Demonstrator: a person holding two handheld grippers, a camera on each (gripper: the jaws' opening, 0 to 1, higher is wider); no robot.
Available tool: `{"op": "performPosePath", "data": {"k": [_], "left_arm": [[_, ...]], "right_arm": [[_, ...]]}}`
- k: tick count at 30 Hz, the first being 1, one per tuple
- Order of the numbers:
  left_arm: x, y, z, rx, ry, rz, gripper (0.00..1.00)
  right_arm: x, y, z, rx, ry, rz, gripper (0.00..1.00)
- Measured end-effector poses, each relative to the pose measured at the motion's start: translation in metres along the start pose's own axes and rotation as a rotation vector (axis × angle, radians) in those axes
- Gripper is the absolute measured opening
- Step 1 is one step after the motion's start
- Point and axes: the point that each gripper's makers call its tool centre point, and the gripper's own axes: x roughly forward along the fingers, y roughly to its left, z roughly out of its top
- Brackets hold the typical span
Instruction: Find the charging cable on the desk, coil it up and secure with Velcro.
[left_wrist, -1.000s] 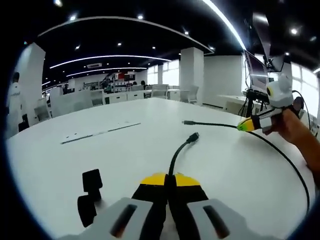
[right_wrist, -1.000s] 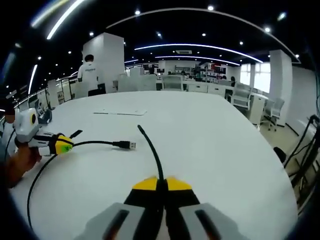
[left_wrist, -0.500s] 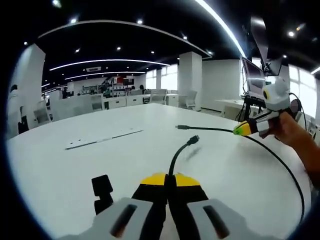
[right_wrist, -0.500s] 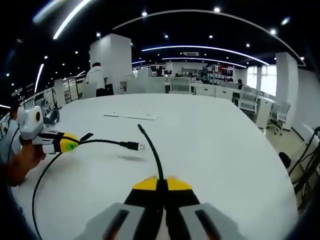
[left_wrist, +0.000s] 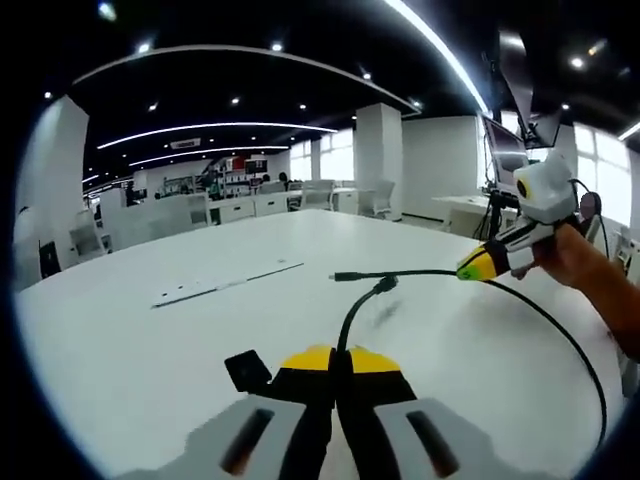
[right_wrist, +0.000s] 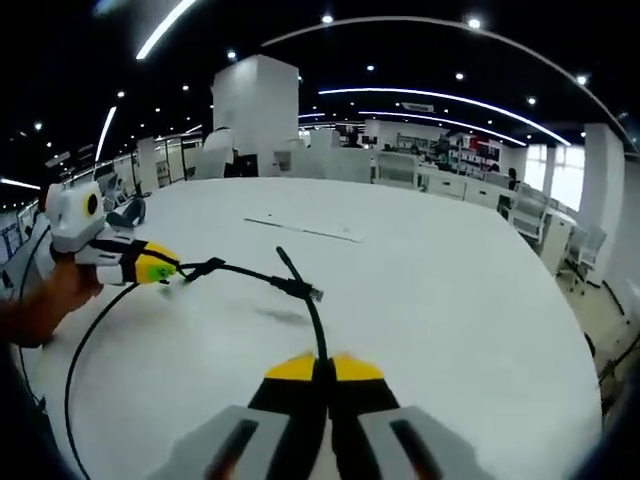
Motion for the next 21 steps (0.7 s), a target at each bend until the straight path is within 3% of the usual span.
{"op": "performPosePath", "data": {"k": [4, 11, 21], "left_arm": [[-0.004, 0.006, 0.001, -0.013, -0.001, -0.021, 0.03], [-0.013, 0.028, -0.006, -0.009, 0.007, -0.004, 0.04], [-0.018, 0.044, -0.014, 0.017, 0.019, -0.01, 0.04]], "right_arm": [[0.01, 0.008, 0.009, -0.023, -0.002, 0.022, 0.04], [0.018, 0.018, 0.023, -0.038, -0.018, 0.054, 0.04], [0.033, 0.036, 0.027, -0.066, -0.007, 0.085, 0.04]]}}
